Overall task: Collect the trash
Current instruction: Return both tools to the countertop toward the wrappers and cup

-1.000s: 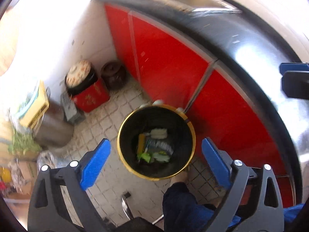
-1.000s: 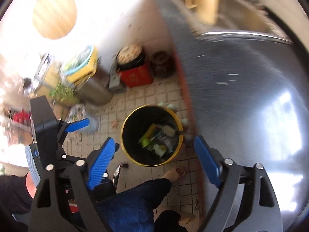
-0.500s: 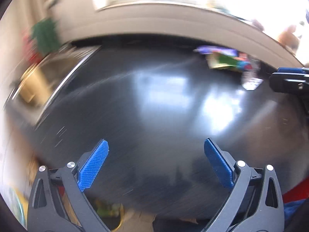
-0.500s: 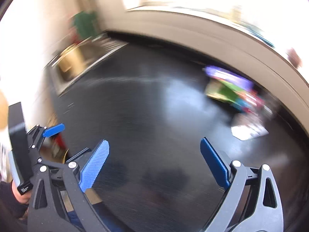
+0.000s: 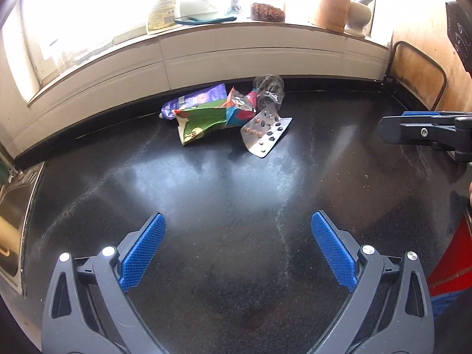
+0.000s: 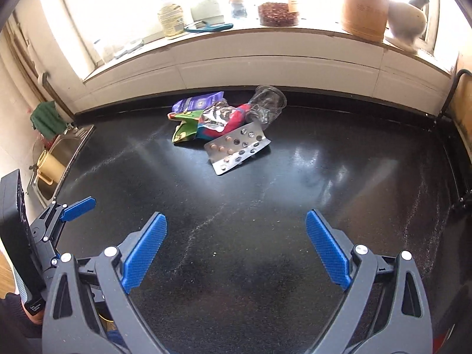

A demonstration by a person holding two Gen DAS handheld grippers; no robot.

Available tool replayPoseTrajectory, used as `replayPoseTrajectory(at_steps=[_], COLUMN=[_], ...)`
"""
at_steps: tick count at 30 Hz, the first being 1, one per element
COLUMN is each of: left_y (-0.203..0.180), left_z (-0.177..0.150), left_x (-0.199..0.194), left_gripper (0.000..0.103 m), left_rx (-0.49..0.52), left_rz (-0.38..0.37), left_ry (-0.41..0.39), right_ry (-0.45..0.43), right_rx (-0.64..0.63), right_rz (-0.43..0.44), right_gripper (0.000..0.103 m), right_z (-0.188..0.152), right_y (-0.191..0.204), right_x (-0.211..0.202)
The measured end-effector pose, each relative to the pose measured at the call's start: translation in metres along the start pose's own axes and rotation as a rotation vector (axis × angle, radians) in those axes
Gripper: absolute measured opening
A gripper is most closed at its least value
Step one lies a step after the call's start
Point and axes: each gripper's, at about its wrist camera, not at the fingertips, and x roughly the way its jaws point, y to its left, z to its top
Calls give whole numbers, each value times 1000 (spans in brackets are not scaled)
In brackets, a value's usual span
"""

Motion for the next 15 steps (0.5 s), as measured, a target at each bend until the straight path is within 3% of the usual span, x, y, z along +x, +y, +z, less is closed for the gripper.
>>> replayPoseTrajectory(at_steps=[6,15], left_y=[-4,-3], left_z=[27,95], left_x=[21,91], left_gripper=[96,96], left_rx=[18,41], left_rz=[-19,-40], left_ry=[-2,8], right_ry=[-6,64], right_rx=[1,54], right_rz=[33,61], right_gripper=[92,92], right_z=[25,91], right_y=[-7,-40], right_x=[10,78])
